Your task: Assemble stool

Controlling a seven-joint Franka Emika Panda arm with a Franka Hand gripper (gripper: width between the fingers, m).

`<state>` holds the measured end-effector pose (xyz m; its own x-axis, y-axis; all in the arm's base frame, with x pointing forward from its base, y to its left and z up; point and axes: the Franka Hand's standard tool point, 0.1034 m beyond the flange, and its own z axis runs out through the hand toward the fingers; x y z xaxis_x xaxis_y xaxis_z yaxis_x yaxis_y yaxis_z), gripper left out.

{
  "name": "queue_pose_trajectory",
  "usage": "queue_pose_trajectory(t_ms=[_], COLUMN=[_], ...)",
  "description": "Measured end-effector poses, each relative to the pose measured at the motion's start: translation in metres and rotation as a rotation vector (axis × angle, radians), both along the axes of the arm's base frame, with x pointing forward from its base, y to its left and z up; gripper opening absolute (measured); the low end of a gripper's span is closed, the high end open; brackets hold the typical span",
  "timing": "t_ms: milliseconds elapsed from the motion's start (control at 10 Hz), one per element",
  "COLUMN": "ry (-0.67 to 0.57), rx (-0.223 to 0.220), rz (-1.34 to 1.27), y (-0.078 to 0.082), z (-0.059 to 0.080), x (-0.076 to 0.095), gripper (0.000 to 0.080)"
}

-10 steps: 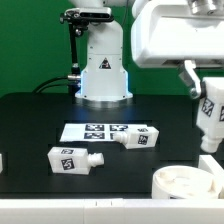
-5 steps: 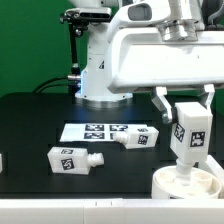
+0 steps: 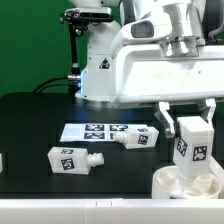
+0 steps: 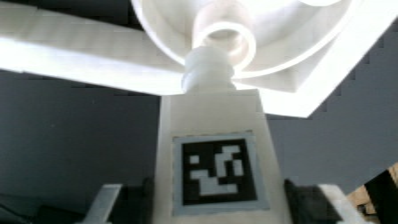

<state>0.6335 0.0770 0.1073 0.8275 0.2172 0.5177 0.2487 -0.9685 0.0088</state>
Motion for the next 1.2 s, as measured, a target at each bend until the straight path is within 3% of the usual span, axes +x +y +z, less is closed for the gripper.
queue_pose_trajectory(t_ms=[300,900,1200], ry=[0.011,-0.001,-0.002], rx=[0.003,0.005,-0.004], rz=[0.010,0.006,0.005], y=[0.008,0.007,-0.002], z=[-0.009,-0.024,-0.031], x=[-0.001,-0.005,-0.011], gripper=[0.0340,0.0340,0.0340])
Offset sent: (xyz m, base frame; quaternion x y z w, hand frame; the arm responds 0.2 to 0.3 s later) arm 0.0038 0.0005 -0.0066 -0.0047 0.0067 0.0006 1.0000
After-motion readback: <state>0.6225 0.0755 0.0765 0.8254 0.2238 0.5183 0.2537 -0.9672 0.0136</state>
